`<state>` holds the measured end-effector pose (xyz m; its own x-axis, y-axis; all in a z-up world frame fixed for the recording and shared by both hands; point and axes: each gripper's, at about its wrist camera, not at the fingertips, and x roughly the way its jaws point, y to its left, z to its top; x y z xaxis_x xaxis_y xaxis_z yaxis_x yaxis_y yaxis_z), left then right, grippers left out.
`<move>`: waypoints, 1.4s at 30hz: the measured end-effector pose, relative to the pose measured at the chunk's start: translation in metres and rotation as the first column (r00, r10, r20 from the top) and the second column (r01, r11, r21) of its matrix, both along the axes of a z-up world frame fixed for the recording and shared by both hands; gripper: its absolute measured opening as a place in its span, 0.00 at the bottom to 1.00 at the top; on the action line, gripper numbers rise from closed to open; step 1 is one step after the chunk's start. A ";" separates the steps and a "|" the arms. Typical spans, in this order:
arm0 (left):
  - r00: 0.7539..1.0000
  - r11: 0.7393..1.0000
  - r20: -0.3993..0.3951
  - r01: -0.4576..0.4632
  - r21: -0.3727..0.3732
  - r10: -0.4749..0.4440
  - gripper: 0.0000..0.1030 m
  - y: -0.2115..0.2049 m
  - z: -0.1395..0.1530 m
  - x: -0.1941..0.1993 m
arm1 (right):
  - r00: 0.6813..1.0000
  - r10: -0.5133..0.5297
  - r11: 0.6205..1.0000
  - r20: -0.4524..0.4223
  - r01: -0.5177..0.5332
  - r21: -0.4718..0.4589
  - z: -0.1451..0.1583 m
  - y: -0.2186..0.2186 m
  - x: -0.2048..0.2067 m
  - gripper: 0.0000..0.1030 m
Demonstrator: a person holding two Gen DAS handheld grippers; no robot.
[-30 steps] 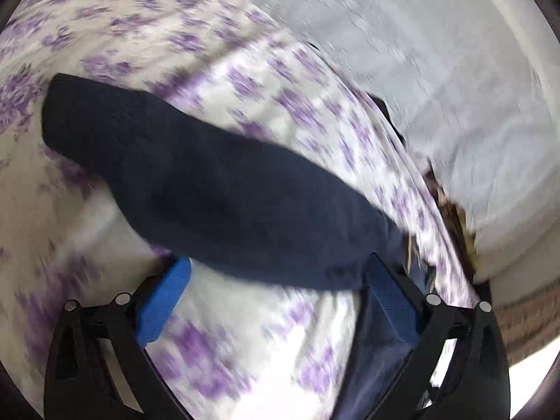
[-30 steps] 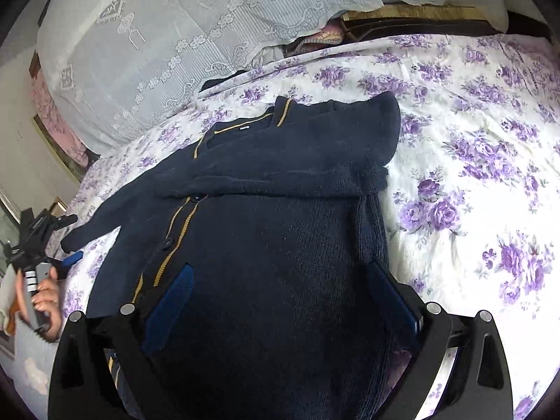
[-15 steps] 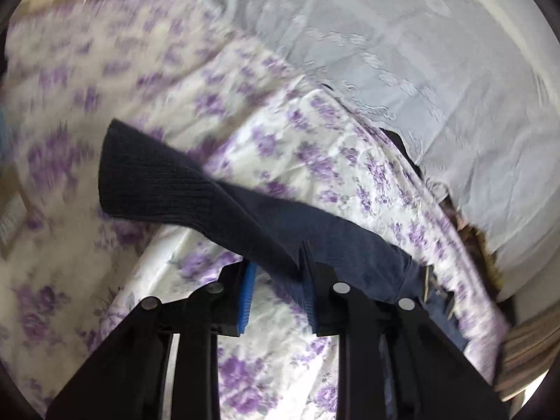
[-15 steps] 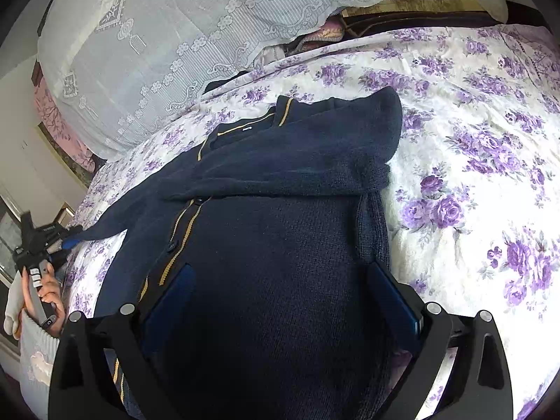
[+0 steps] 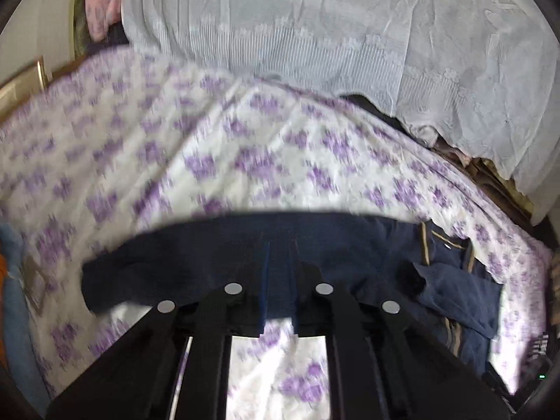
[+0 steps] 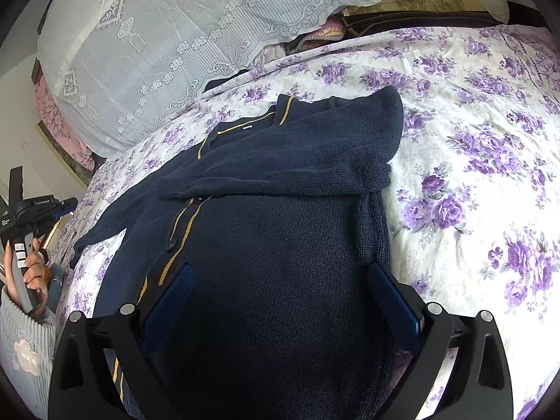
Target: Fold small clothes
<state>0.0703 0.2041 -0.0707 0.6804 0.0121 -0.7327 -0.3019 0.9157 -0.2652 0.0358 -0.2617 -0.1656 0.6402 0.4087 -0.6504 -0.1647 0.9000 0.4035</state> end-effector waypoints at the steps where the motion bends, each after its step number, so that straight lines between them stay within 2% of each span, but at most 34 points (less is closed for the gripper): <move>1: 1.000 1.000 0.001 -0.001 -0.030 0.001 0.16 0.002 -0.003 -0.004 | 1.000 0.000 1.000 0.000 0.000 -0.001 0.000 0.000 0.000 0.97; 2: 1.000 0.996 -0.005 -0.017 -0.091 0.017 0.34 0.006 -0.014 -0.015 | 1.000 0.000 1.000 -0.001 0.000 -0.001 0.000 0.000 0.000 0.97; 4: 0.998 0.989 -0.017 -0.063 -0.136 0.061 0.48 0.011 -0.029 -0.029 | 1.000 0.001 1.000 -0.001 -0.001 -0.007 0.000 0.001 0.001 0.97; 7: 0.989 0.970 -0.034 -0.147 -0.195 0.143 0.48 0.022 -0.051 -0.043 | 1.000 0.002 1.000 -0.001 -0.002 -0.017 0.000 0.003 0.001 0.97; 9: 0.978 0.942 -0.059 -0.207 -0.264 0.198 0.48 0.036 -0.064 -0.041 | 1.000 0.003 1.000 -0.001 -0.003 -0.016 0.000 0.003 0.001 0.97; 12: 0.961 0.900 -0.065 -0.276 -0.337 0.270 0.48 0.054 -0.076 -0.029 | 1.000 0.003 1.000 -0.001 -0.003 -0.018 0.000 0.003 0.002 0.97; 15: 0.938 0.871 -0.061 -0.340 -0.356 0.341 0.47 0.072 -0.078 -0.019 | 1.000 0.002 1.000 -0.001 -0.002 -0.015 -0.001 0.003 0.002 0.97; 16: 0.933 0.862 -0.070 -0.353 -0.364 0.352 0.38 0.077 -0.079 -0.017 | 1.000 0.003 1.000 -0.002 -0.003 -0.014 -0.001 0.003 0.002 0.97; 17: 0.931 0.855 -0.079 -0.360 -0.372 0.357 0.22 0.081 -0.080 -0.015 | 1.000 0.003 1.000 -0.002 -0.003 -0.015 -0.001 0.003 0.002 0.97; 18: 0.935 0.857 -0.083 -0.348 -0.379 0.344 0.18 0.083 -0.079 -0.013 | 1.000 0.002 1.000 -0.002 -0.002 -0.015 -0.001 0.003 0.002 0.97; 20: 0.945 0.887 -0.069 -0.323 -0.330 0.319 0.13 0.079 -0.070 -0.012 | 1.000 0.001 1.000 -0.002 -0.001 -0.015 -0.001 0.003 0.002 0.97; 24: 0.964 0.952 -0.026 -0.264 -0.152 0.263 0.11 0.052 -0.041 -0.006 | 1.000 0.001 1.000 -0.002 -0.001 -0.018 -0.001 0.004 0.001 0.97; 28: 0.983 0.983 0.012 -0.184 -0.002 0.184 0.10 0.016 -0.008 0.004 | 1.000 0.001 1.000 -0.001 -0.001 -0.015 -0.001 0.004 0.001 0.97; 33: 0.997 0.991 0.031 -0.076 0.109 0.073 0.09 -0.030 0.021 0.017 | 1.000 0.001 1.000 0.000 -0.001 0.008 -0.001 0.000 0.002 0.97; 42: 0.995 0.975 0.044 0.074 0.210 -0.085 0.08 -0.108 0.046 0.030 | 1.000 0.000 1.000 -0.001 0.000 0.015 -0.001 0.000 0.001 0.97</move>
<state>0.1007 0.0965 -0.0244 0.7224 0.1053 -0.6834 -0.2171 0.9729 -0.0796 0.0373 -0.2612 -0.1665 0.6399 0.4178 -0.6449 -0.1639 0.8942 0.4167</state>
